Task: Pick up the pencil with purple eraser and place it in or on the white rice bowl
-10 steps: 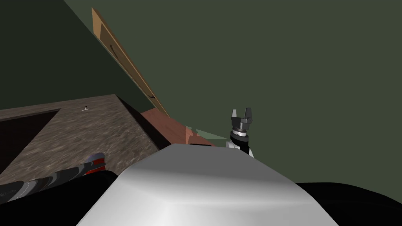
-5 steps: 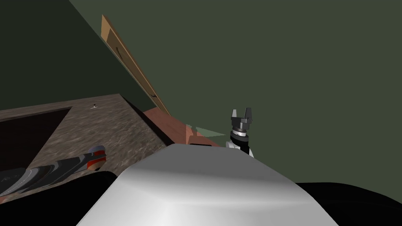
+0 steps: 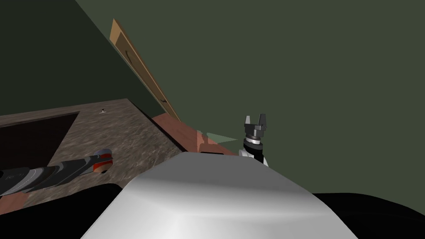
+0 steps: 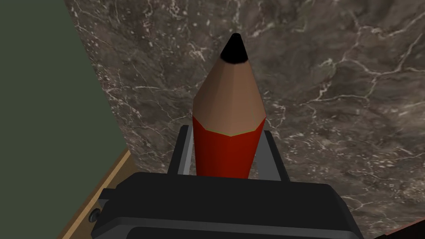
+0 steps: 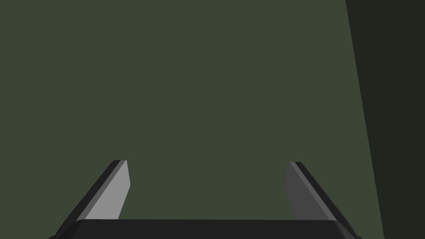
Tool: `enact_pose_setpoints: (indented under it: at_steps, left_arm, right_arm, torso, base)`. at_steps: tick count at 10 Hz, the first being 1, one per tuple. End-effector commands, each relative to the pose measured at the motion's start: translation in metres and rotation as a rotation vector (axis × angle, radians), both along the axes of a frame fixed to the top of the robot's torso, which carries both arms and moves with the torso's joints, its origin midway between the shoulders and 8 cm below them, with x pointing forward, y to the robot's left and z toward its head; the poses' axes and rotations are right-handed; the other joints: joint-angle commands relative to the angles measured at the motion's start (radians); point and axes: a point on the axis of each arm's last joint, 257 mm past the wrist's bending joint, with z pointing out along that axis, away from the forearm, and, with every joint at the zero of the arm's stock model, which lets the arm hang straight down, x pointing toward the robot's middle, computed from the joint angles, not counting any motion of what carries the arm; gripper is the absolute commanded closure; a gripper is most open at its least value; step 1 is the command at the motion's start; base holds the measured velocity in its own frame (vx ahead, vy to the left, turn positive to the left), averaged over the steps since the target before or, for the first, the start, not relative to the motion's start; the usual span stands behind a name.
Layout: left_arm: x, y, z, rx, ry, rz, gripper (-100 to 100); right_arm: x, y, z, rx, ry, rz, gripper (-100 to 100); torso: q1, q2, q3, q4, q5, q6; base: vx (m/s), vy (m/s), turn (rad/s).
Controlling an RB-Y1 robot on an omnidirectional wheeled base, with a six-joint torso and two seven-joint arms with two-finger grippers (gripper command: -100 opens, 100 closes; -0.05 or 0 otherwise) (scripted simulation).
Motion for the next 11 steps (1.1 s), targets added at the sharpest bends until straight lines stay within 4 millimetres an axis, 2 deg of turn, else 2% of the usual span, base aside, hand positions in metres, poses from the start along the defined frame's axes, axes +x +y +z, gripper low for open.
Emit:
enact_pose_setpoints:
  at_steps: [1,3,5,8,11]
  left_arm:
    - [0.014,0.0,0.008,-0.012,-0.001,-0.002,100]
    - [0.024,-0.002,0.014,-0.029,-0.001,-0.003,100]
    - [0.039,-0.006,0.023,-0.062,0.003,0.003,100]
    - [0.048,-0.01,0.029,-0.087,0.006,0.011,100]
    - [0.056,-0.013,0.035,-0.114,0.011,0.022,100]
  right_arm:
    - [0.0,0.0,0.0,0.0,0.0,0.0,0]
    - [0.0,0.0,0.0,0.0,0.0,0.0,0]
    - [0.0,0.0,0.0,0.0,0.0,0.0,0]
    - [0.0,0.0,0.0,0.0,0.0,0.0,0]
    - [0.0,0.0,0.0,0.0,0.0,0.0,0]
  torso:
    - [0.0,0.0,0.0,0.0,0.0,0.0]
    - [0.001,0.003,0.002,0.001,0.0,0.0]
    - [0.006,0.006,0.003,0.001,0.0,0.0]
    - [0.003,0.006,0.004,0.001,0.0,-0.002]
    - [0.01,0.008,0.005,0.002,0.001,-0.003]
  base:
    - [-0.139,0.021,-0.01]
    - [-0.168,0.037,-0.023]
    - [-0.227,0.109,-0.026]
    - [-0.178,0.048,-0.007]
    - [-0.191,0.122,-0.022]
